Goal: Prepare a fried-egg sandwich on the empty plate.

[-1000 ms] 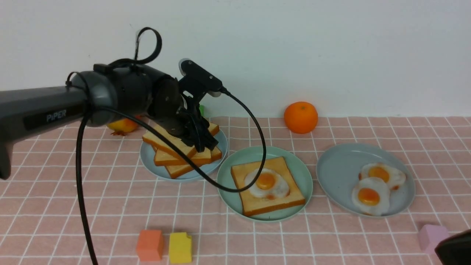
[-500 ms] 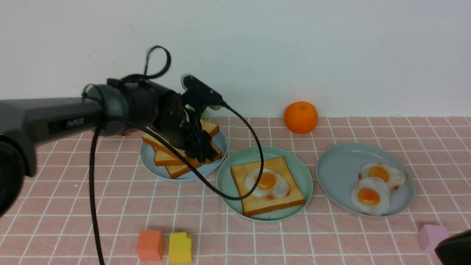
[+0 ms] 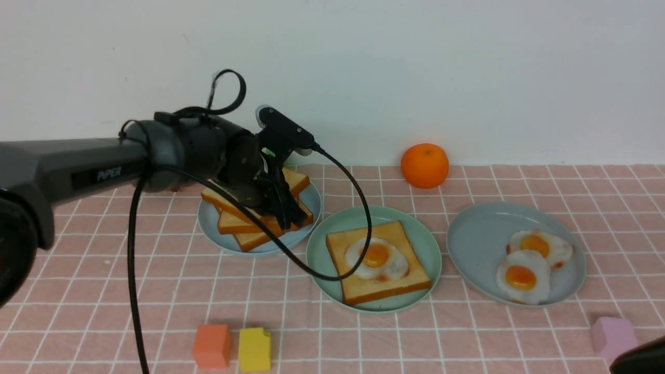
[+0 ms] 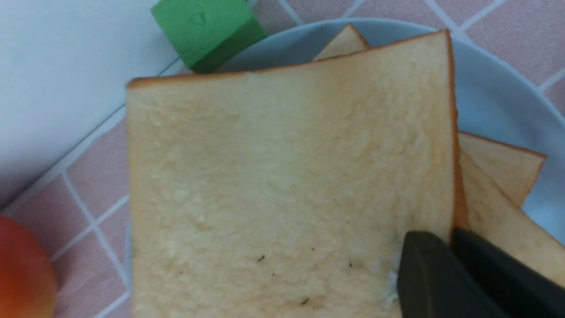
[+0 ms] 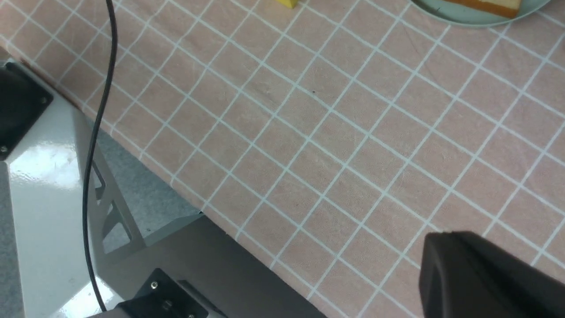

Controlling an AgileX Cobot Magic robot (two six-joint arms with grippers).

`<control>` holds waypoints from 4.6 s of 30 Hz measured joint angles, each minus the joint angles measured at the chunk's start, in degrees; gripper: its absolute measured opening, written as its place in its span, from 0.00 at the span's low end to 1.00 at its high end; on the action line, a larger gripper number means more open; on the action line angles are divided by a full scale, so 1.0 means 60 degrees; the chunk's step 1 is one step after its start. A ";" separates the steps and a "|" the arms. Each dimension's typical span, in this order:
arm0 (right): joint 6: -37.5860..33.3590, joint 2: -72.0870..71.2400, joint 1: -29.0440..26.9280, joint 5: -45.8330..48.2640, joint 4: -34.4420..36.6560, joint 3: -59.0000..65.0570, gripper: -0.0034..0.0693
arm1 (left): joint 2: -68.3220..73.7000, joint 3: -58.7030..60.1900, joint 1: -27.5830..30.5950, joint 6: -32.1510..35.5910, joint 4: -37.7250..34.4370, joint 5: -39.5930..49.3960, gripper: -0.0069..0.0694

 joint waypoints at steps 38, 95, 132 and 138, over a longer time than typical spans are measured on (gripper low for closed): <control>0.1464 -0.2792 0.0000 0.0000 -0.0798 0.1137 0.11 | -0.0875 0.1839 -0.2942 0.5618 -0.3309 -0.1418 0.39; 0.1464 -0.3680 -0.1044 0.0000 -0.1155 0.1144 0.04 | -1.7206 1.2078 -0.2942 0.1350 -0.6930 -0.0933 0.11; -0.2542 -0.8516 -0.8718 -0.8129 -0.0107 1.0966 0.05 | -1.7206 1.2086 -0.2942 0.1320 -0.6941 -0.0387 0.11; -0.2538 -0.8516 -0.8718 -0.8129 -0.0107 1.0966 0.05 | -1.7206 1.2086 -0.2942 0.1320 -0.6941 -0.0283 0.11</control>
